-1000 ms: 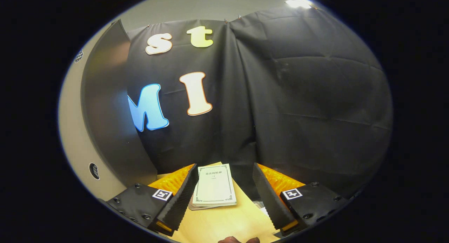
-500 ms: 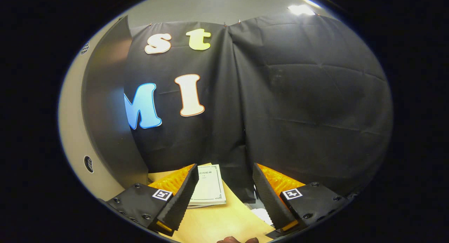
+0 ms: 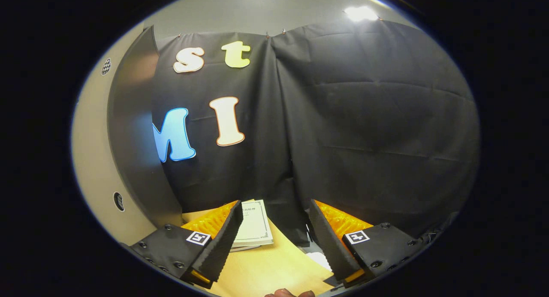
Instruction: Open the cabinet door with the right hand, grasp the bottle in the cabinet with the left hand and place it on the coaster, then close the cabinet door with the right hand.
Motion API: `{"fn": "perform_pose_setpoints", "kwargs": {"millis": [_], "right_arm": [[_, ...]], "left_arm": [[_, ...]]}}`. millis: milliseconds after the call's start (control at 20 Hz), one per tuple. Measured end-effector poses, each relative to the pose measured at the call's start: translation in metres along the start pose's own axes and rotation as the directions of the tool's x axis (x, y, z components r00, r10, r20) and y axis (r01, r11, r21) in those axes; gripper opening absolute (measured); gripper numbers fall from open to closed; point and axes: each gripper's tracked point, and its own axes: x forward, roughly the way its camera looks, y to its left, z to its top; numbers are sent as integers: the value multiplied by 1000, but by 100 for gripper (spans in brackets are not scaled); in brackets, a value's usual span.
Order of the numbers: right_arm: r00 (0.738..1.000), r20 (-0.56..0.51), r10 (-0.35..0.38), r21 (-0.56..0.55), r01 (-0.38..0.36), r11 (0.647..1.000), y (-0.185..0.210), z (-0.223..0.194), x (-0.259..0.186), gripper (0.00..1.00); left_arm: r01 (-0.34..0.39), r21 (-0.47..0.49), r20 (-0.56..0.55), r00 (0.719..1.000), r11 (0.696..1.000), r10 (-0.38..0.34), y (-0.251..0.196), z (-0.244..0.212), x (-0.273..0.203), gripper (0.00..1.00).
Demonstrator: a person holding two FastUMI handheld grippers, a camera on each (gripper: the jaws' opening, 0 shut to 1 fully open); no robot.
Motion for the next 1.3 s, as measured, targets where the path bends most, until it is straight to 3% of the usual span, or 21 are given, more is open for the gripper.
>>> {"fn": "perform_pose_setpoints", "kwargs": {"millis": [200,300,450,550,700,850,950,1100,1300], "right_arm": [[1000,8,-3,27,3,1000,0,4,-19,92],[1000,-7,0,57,0,998,1,-4,-31,98],[1000,8,-14,52,14,999,1,-12,-46,98],[1000,9,-22,15,22,1000,0,-19,-51,98],[997,-62,-42,70,47,996,-7,-42,-50,98],[987,-147,-61,102,77,992,-16,-64,-54,98],[983,-154,-97,101,113,988,-25,-67,-60,98],[979,-151,-138,90,152,984,-34,-72,-70,98],[967,-155,-202,149,225,963,-48,-79,-69,98]], "left_arm": [[8,-78,-1,1000,997,-8,20,-50,-15,73],[-4,-80,-32,999,997,2,29,-83,-17,72],[-13,-52,-63,998,999,10,39,-123,-16,74],[-19,21,-61,998,1000,21,45,-150,-16,74],[-27,96,-42,999,995,31,45,-186,-13,72],[-17,70,-27,999,997,19,40,-210,-11,74],[-23,82,-24,999,996,25,41,-225,-10,73],[-21,21,-28,999,1000,21,42,-244,-9,74],[-87,-33,-63,994,996,85,47,-275,-13,74]]}}
